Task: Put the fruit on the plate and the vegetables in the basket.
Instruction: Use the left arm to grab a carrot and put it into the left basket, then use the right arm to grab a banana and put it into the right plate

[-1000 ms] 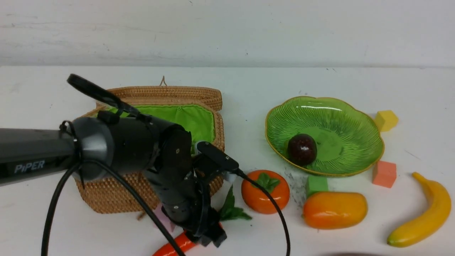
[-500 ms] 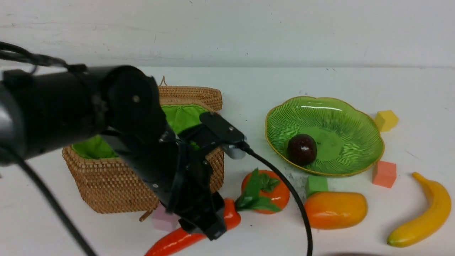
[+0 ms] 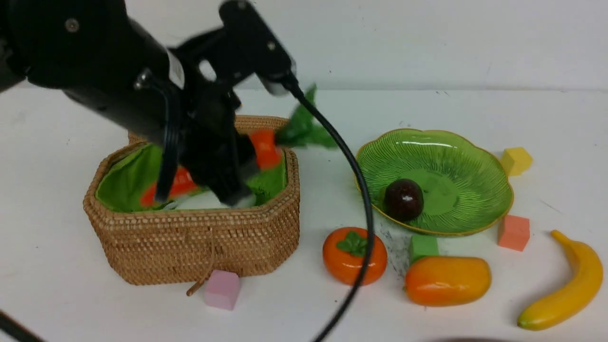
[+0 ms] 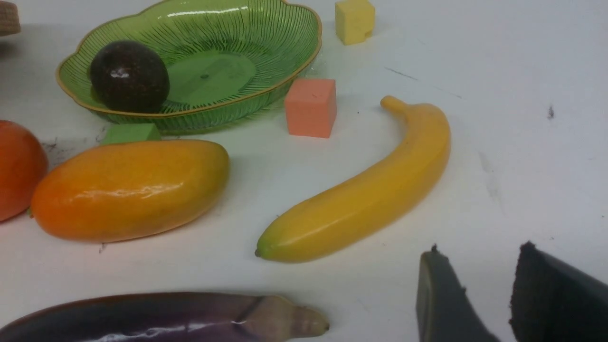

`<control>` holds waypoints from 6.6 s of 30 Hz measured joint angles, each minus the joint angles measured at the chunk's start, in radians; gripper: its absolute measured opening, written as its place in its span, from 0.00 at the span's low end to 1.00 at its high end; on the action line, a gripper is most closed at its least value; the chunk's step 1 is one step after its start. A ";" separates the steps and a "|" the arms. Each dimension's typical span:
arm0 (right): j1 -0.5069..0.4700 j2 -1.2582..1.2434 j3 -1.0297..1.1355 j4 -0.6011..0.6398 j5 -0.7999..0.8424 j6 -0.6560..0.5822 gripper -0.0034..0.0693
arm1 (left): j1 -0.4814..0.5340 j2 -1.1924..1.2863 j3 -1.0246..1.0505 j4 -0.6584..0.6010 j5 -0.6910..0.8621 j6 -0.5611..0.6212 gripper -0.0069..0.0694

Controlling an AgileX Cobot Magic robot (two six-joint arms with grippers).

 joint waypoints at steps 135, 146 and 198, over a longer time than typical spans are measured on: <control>0.000 0.000 0.000 0.000 0.000 0.000 0.38 | 0.272 -1.145 0.935 -0.230 -0.728 -0.459 0.08; 0.000 -0.001 0.000 0.000 0.000 0.000 0.38 | 0.710 -1.428 1.408 -0.232 -0.900 -0.459 0.09; 0.000 -0.002 0.000 0.000 0.000 0.000 0.38 | 0.661 -1.430 1.423 -0.133 -0.485 -0.618 0.13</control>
